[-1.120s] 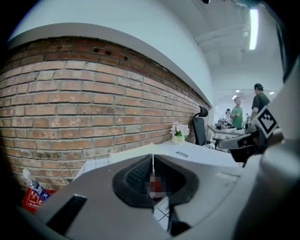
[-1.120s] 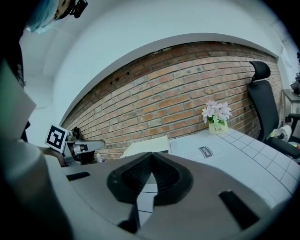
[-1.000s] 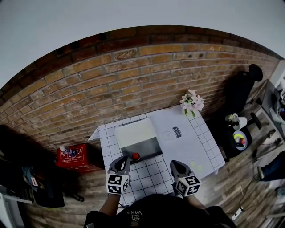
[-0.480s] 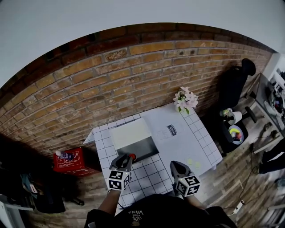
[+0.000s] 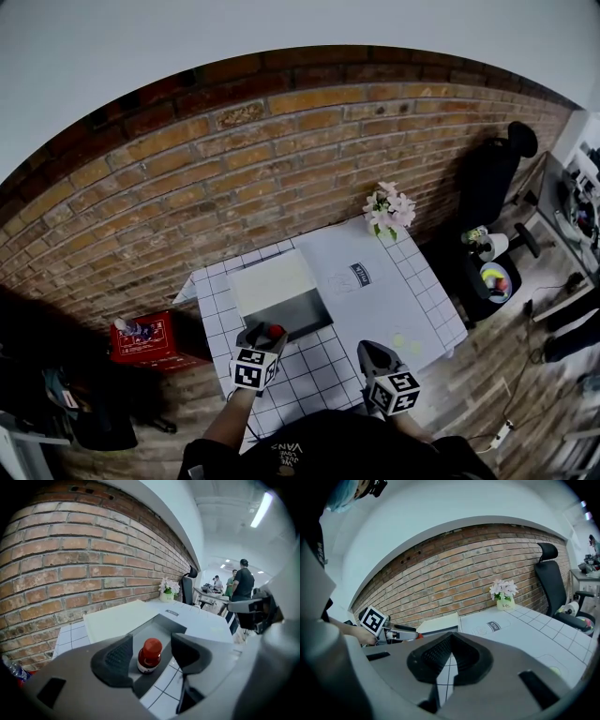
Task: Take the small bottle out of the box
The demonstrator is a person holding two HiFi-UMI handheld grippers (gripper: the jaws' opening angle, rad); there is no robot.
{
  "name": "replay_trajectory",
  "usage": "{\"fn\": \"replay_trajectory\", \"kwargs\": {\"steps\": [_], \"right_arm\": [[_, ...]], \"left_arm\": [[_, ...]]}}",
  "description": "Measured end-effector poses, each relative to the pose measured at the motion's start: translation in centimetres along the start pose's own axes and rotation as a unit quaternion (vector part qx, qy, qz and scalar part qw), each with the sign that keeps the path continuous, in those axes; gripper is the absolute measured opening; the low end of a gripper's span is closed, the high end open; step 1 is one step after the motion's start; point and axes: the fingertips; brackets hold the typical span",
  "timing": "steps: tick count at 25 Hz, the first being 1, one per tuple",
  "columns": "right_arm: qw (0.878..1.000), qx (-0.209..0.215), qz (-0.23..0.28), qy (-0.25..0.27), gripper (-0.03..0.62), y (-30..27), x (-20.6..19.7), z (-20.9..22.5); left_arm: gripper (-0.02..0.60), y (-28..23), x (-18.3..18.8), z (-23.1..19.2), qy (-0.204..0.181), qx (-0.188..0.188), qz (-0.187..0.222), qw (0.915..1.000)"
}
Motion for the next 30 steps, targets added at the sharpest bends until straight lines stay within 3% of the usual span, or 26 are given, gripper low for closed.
{"fn": "replay_trajectory", "kwargs": {"steps": [19,30], "right_arm": [[1.0,0.013,-0.014,-0.002,-0.002,-0.6,0.4,1.9],[0.999,0.021,-0.023,-0.007,-0.002,-1.1,0.3,2.8]], "left_arm": [[0.258,-4.5,-3.6,-0.6,0.0,-0.007,-0.148,0.989],[0.253,-5.3,-5.2,-0.6,-0.007,0.008,-0.183,0.983]]}}
Point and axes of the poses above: the fingertips, and each gripper's own axes: y backward along the fingers, z to its right, x out of its top, and after that the axes turned 3 degrees about x, right-handed
